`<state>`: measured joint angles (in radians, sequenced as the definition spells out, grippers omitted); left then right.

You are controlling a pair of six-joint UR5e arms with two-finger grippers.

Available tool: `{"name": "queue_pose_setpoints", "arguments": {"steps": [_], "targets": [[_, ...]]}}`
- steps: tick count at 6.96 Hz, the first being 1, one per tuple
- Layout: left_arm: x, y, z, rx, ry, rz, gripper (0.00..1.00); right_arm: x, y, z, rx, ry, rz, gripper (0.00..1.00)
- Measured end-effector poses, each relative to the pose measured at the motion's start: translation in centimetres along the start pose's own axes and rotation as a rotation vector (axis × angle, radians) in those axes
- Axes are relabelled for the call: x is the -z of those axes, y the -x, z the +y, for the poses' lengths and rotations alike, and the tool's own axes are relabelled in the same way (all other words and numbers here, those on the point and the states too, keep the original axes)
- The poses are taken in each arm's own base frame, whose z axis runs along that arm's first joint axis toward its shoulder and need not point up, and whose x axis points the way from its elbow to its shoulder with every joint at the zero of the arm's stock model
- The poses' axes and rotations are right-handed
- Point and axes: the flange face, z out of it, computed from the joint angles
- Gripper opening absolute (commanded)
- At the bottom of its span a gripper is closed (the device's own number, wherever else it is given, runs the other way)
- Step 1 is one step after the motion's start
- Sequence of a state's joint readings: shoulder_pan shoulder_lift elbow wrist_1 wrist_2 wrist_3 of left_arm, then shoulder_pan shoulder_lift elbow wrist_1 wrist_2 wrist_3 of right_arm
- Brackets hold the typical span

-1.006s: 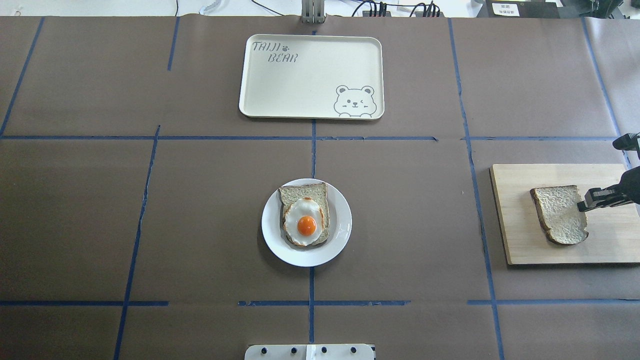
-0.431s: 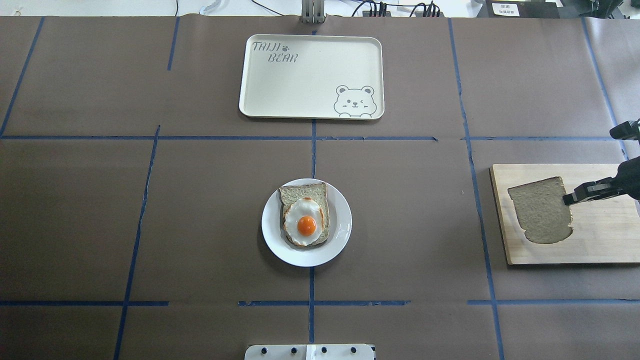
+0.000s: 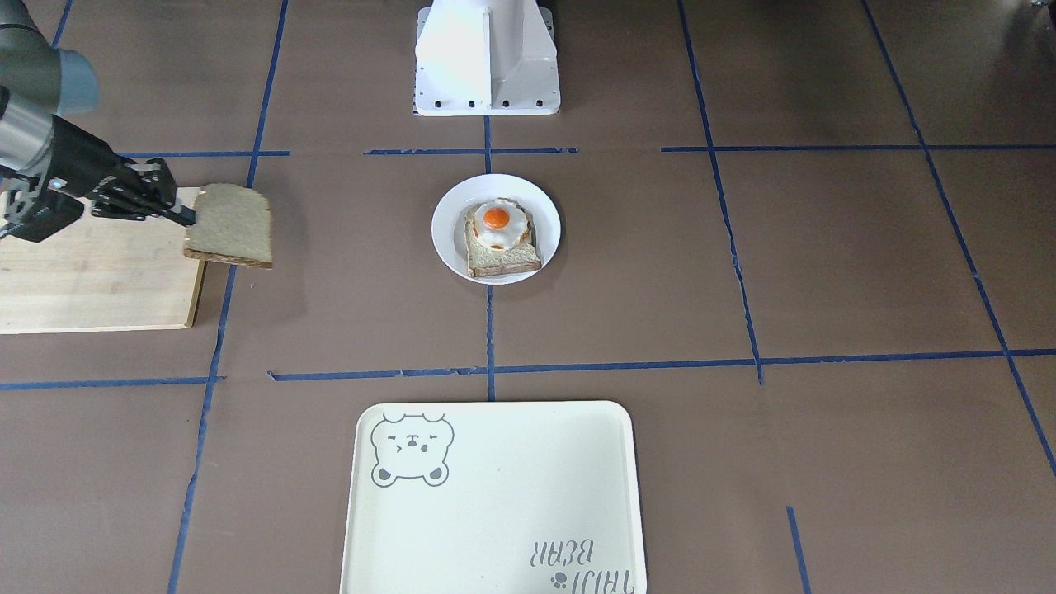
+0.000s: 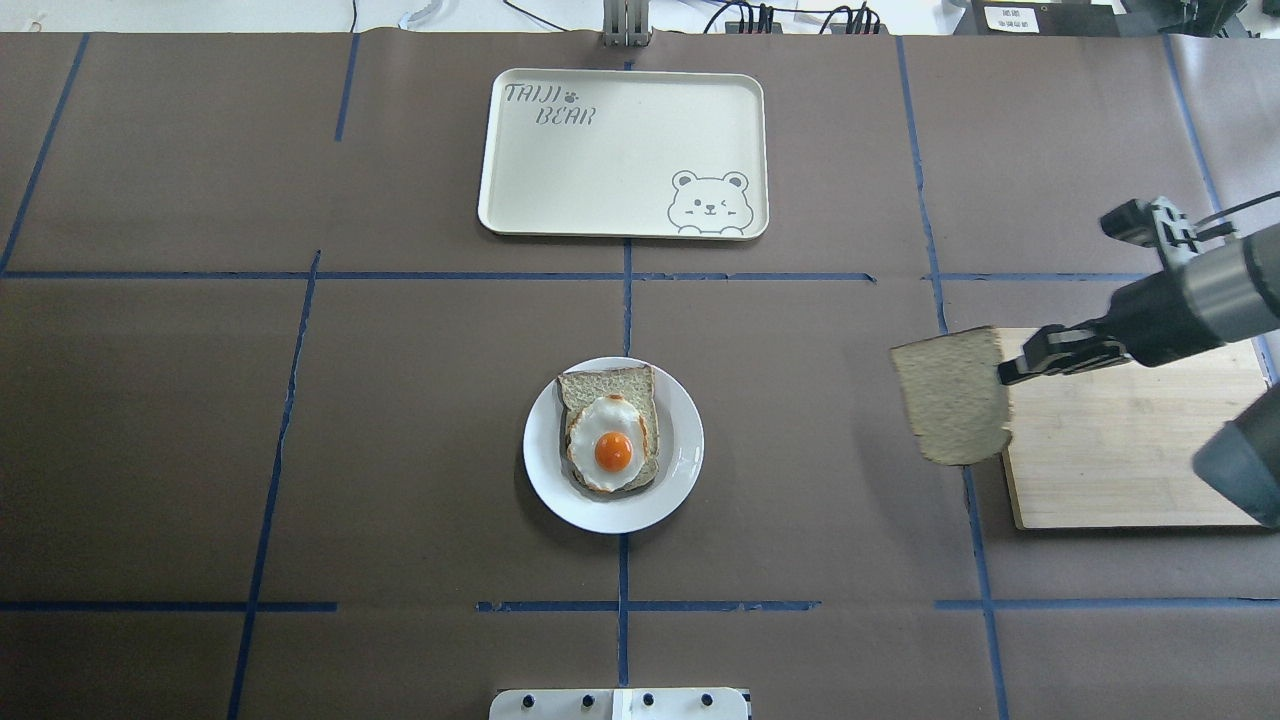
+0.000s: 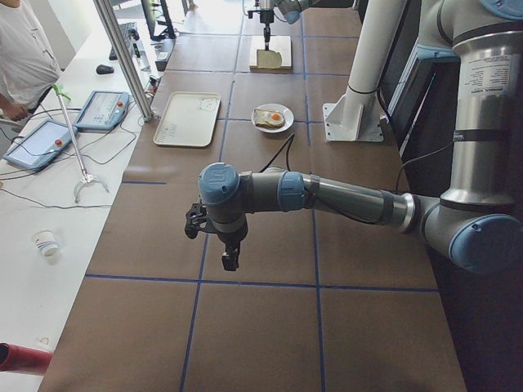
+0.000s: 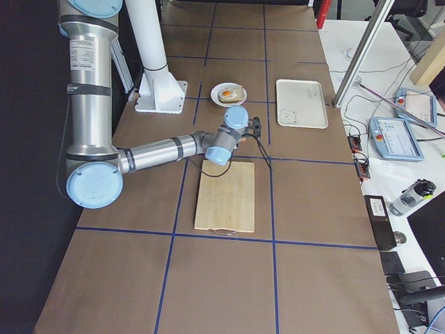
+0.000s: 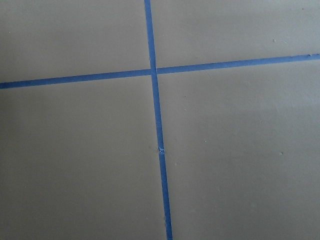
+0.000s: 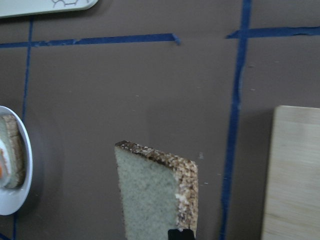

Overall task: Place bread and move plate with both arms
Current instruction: 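Lift the bread slice with the right gripper and carry it over the plate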

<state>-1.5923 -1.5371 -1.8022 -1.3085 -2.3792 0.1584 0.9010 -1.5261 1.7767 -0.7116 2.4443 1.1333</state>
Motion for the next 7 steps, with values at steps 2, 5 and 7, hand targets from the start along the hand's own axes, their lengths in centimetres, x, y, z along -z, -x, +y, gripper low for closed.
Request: {"name": "queue_pose_setpoints", "arguments": {"steps": [2,5,7], "targets": [[0.0,0.0,0.0,0.000,0.000,0.000,1.00,-6.8,10.6,-1.7,-0.082,0.040,-0.083,0.00],[0.2,-0.2,0.0,-0.005,-0.005,-0.002,1.00,-13.1,20.2,-3.6,-0.137,0.046,-0.141,0.00],[0.6,-0.7,0.0,-0.013,-0.013,-0.004,1.00,-15.6,23.2,-4.2,-0.128,0.052,-0.151,0.00]]}}
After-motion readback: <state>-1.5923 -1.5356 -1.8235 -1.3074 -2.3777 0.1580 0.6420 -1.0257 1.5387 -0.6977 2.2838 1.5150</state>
